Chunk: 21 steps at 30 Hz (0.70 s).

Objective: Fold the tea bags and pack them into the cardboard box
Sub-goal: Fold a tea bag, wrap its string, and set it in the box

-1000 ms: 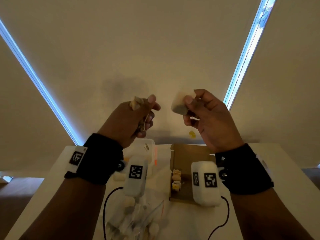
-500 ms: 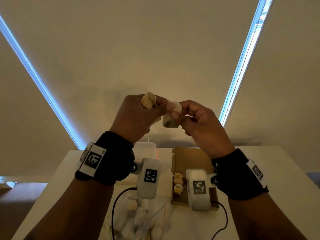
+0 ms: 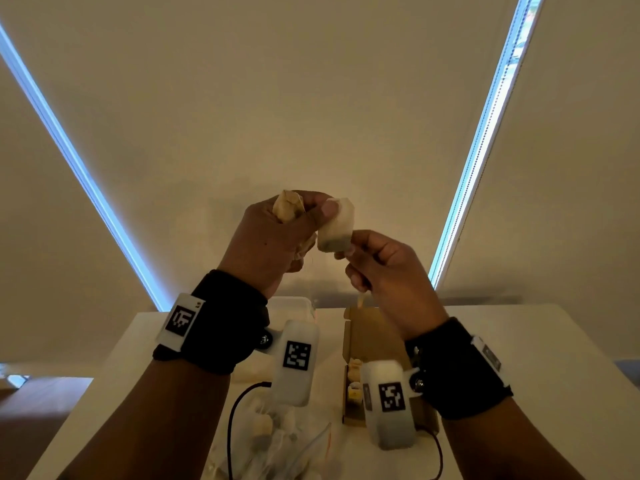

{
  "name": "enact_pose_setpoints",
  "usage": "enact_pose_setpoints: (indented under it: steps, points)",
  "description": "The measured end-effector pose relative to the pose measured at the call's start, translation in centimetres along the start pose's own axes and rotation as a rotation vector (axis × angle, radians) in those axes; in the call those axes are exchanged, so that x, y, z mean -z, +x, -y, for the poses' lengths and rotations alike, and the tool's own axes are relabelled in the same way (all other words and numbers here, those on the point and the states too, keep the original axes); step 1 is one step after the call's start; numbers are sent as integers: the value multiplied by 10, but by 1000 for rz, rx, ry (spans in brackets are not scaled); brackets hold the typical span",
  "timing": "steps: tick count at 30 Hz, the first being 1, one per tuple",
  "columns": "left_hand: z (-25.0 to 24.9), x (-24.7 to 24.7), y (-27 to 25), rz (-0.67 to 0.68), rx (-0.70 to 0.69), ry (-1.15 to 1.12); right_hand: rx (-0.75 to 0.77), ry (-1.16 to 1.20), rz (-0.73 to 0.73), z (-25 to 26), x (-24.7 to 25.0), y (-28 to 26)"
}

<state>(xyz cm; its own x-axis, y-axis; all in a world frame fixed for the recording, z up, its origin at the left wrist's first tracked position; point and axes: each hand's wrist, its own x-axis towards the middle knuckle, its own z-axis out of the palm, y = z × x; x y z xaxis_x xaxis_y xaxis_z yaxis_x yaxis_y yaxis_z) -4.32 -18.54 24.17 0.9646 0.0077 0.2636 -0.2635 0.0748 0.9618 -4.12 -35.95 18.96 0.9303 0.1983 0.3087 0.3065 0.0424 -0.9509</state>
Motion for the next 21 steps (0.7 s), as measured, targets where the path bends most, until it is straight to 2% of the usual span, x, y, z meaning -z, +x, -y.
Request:
enact_pose_setpoints:
  steps: [4,7,9,12,14,17,21]
  points:
    - [2,-1,5,-58,-1,-35,-18,3,0,-4,-10,-2]
    - [1,0,5,-15,27,-103,-87,89,21,-3,-6,2]
    - [-1,2,4,36,44,-114,-176,246,58,2,-2,6]
    - [-3,5,1,68,54,-17,-259,528,29,11,9,21]
    - [-1,7,0,30,26,160,-246,605,-9,21,20,30]
    - [3,5,0,-38,-23,374,-155,552,3,38,25,31]
    - [5,4,8,-129,-22,322,-84,322,131,47,5,11]
